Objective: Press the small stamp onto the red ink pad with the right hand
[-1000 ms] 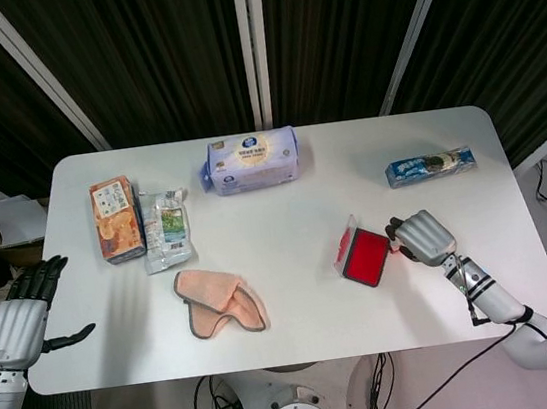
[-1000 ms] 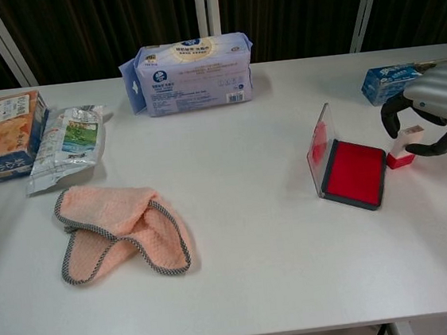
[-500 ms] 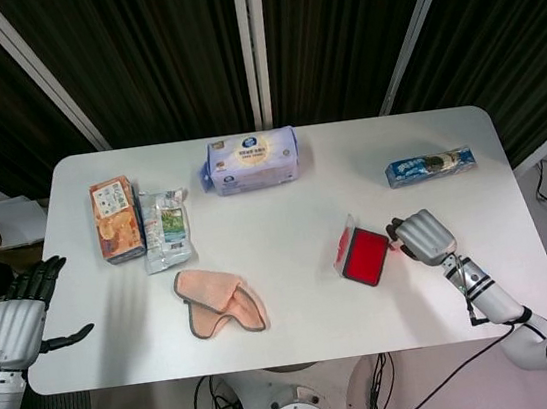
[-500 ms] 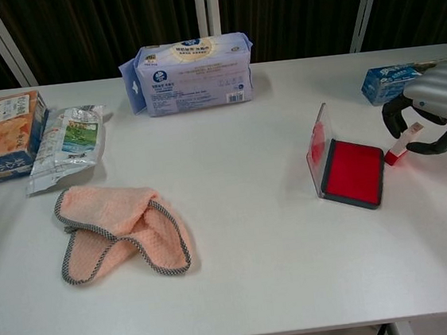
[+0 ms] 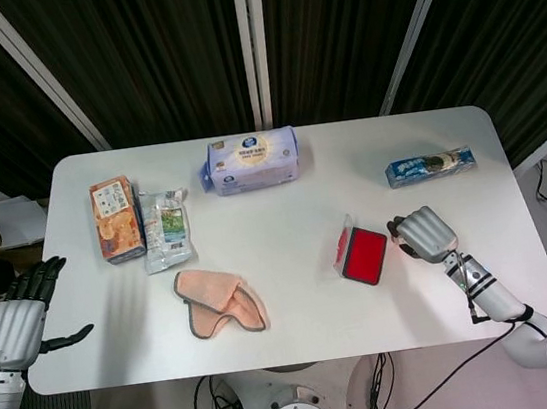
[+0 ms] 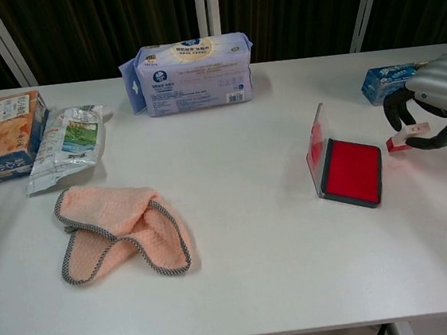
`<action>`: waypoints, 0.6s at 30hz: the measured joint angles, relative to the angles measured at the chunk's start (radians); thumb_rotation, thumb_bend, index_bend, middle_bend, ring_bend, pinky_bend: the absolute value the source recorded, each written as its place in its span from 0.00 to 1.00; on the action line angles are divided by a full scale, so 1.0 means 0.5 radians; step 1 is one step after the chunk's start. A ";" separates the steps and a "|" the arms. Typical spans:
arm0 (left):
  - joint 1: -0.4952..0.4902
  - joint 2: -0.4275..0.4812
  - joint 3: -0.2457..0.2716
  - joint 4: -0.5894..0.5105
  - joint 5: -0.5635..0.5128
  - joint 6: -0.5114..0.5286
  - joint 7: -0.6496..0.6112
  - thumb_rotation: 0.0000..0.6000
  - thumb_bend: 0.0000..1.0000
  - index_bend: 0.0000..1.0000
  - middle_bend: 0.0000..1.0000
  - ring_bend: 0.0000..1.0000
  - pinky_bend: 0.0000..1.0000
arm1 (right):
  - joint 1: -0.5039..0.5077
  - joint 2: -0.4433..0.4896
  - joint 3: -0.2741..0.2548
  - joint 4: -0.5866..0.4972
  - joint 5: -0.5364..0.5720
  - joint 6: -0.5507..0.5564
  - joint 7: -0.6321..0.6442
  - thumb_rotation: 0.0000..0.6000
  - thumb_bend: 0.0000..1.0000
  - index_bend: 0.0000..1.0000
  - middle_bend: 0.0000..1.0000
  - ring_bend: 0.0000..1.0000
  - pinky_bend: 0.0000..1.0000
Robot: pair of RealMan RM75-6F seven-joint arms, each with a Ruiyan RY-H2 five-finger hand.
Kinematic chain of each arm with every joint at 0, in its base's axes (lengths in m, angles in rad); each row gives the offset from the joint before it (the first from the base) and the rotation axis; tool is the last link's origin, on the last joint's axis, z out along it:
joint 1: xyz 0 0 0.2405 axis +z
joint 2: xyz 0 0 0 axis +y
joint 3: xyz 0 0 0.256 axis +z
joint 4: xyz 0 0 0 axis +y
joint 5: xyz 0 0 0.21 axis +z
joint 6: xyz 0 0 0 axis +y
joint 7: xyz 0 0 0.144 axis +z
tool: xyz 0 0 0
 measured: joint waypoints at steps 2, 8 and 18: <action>0.001 0.002 0.000 -0.001 -0.002 0.000 -0.002 0.66 0.03 0.01 0.08 0.08 0.17 | 0.000 0.019 0.005 -0.027 -0.002 0.019 -0.001 1.00 0.34 0.67 0.59 0.76 0.99; 0.001 0.012 0.001 -0.009 0.009 0.008 -0.035 0.66 0.03 0.01 0.08 0.08 0.17 | 0.016 0.115 0.024 -0.209 -0.002 0.035 0.025 1.00 0.35 0.68 0.60 0.76 0.99; 0.014 0.018 0.004 -0.004 0.011 0.027 -0.048 0.66 0.03 0.01 0.08 0.08 0.17 | 0.177 0.392 0.066 -0.760 0.164 -0.418 0.104 1.00 0.37 0.69 0.61 0.76 0.99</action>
